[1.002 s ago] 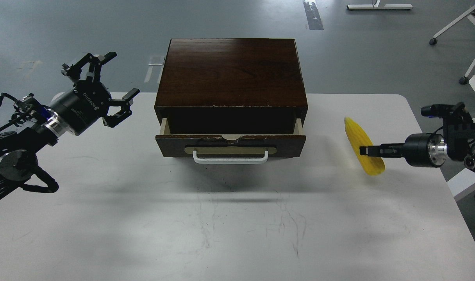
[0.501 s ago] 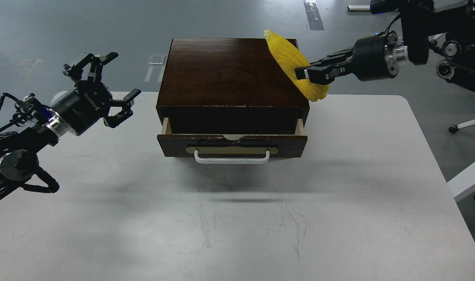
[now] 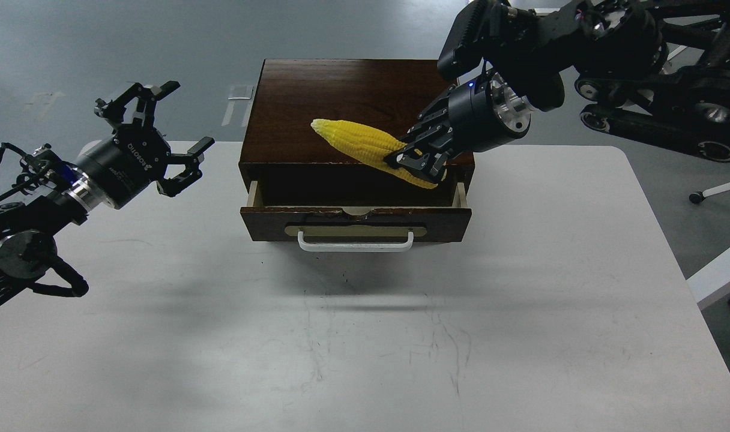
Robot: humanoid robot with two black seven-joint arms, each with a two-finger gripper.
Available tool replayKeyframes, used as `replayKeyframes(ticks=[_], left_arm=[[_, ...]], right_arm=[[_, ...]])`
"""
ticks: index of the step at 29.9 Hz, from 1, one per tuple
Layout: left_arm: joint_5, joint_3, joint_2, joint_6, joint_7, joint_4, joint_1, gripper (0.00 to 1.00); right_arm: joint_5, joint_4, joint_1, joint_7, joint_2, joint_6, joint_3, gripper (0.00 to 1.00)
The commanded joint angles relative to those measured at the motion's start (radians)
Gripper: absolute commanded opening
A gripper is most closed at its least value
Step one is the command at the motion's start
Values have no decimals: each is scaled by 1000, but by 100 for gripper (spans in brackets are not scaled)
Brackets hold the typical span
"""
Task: Put corn in drawer with both arms
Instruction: 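Lift the corn with the right gripper and lower it into the drawer, then open the right gripper and withdraw it from the drawer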
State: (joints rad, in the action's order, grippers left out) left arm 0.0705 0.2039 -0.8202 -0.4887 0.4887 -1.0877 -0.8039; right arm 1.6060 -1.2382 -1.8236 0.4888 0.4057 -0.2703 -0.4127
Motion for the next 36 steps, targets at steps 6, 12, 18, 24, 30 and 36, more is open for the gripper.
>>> replayKeyframes(ticks=[6, 12, 18, 24, 30, 36], left_arm=[[-2, -1, -5, 0, 0, -1, 2, 98], [-2, -3, -5, 0, 0, -1, 2, 98], [-2, -1, -11, 0, 0, -1, 3, 98], [-2, -1, -11, 0, 0, -1, 3, 98], [-2, -3, -10, 0, 0, -1, 5, 98], [-2, -1, -10, 0, 0, -1, 8, 98]], right_arm=[[115, 0, 3, 0, -59, 97, -37, 2], [117, 8, 32, 0, -70, 125, -92, 5], [117, 13, 52, 0, -70, 126, -95, 22], [117, 19, 55, 0, -70, 126, -92, 42], [115, 36, 55, 0, -70, 148, -90, 58], [115, 37, 55, 0, -68, 148, -89, 71]])
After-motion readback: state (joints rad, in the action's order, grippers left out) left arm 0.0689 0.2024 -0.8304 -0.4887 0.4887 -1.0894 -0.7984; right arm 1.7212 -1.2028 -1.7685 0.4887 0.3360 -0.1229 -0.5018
